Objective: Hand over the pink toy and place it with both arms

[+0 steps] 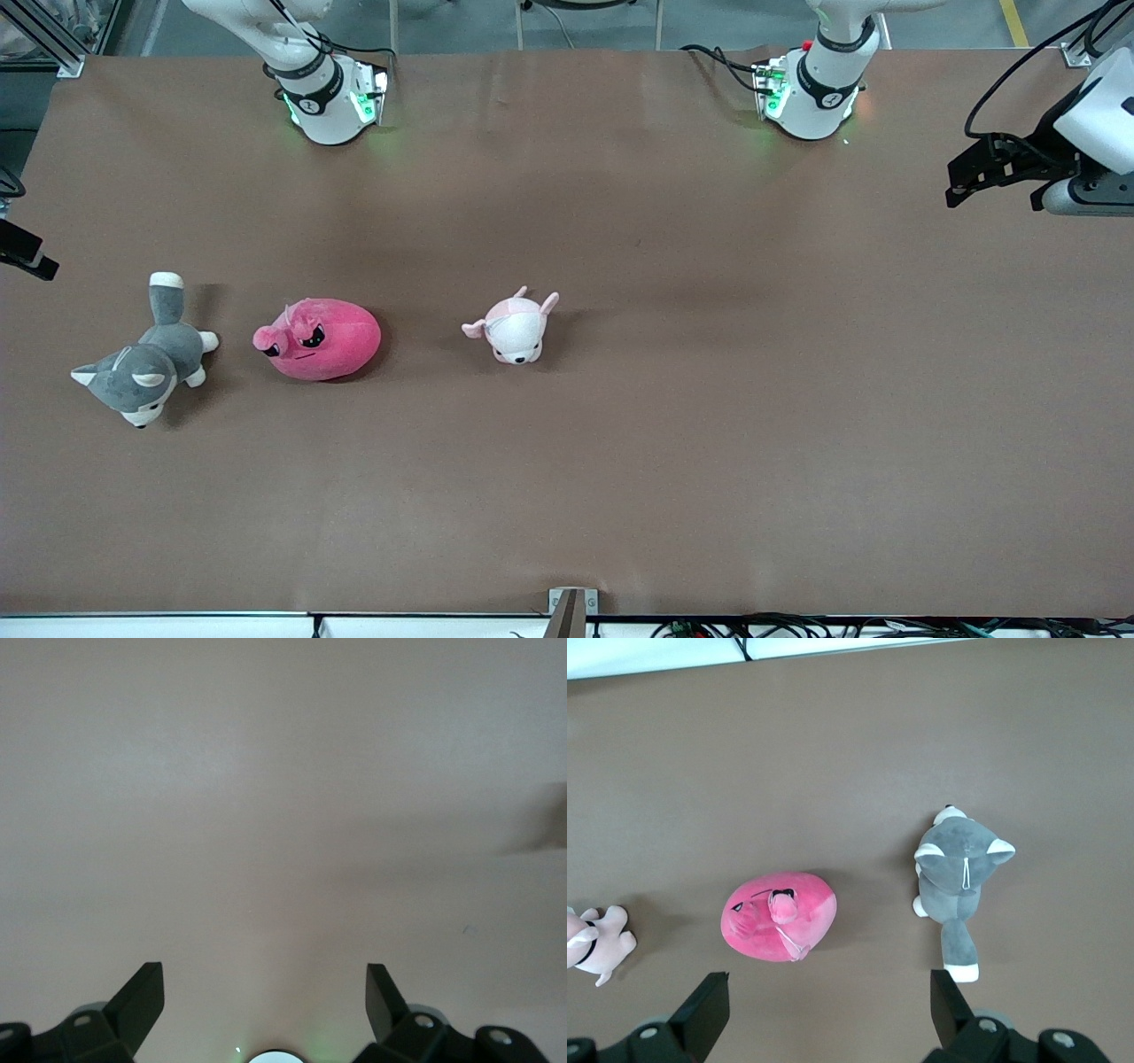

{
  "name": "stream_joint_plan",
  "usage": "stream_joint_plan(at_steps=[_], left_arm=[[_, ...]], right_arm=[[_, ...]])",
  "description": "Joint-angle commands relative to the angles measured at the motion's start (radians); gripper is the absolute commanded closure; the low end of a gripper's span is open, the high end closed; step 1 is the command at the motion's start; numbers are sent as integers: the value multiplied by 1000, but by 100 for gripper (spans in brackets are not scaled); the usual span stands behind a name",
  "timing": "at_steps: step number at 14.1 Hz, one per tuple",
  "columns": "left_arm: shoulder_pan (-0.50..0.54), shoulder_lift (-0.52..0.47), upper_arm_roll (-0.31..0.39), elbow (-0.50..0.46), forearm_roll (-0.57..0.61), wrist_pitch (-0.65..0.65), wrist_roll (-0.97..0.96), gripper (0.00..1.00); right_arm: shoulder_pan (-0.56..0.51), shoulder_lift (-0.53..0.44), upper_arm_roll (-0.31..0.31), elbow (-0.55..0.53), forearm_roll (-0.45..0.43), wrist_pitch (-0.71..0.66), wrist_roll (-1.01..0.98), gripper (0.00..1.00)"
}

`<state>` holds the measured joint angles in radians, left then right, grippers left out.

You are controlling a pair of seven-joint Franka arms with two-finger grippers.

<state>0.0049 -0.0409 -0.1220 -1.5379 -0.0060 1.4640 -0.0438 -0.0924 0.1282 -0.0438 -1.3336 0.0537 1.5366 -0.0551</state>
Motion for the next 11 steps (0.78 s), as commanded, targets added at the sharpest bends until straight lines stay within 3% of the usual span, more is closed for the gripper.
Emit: stream_joint_plan(at_steps=[1,3,6,11], left_arm=[[4,-24,-2,-22,-11,6,15,0],[4,-24,-2,-21,-11,7,15,0],[3,-22,-8,-19,-11,6,13,0],[3,-10,-24,-7,1,7,9,0]], right_arm=[[-44,-73,61,-98,-37,30,12,0],[-30,-107,64,-140,-60,34,15,0],[-30,-257,62,-358,-58,147,20,0],[-33,-285,59,-384,-46,135,24,0]])
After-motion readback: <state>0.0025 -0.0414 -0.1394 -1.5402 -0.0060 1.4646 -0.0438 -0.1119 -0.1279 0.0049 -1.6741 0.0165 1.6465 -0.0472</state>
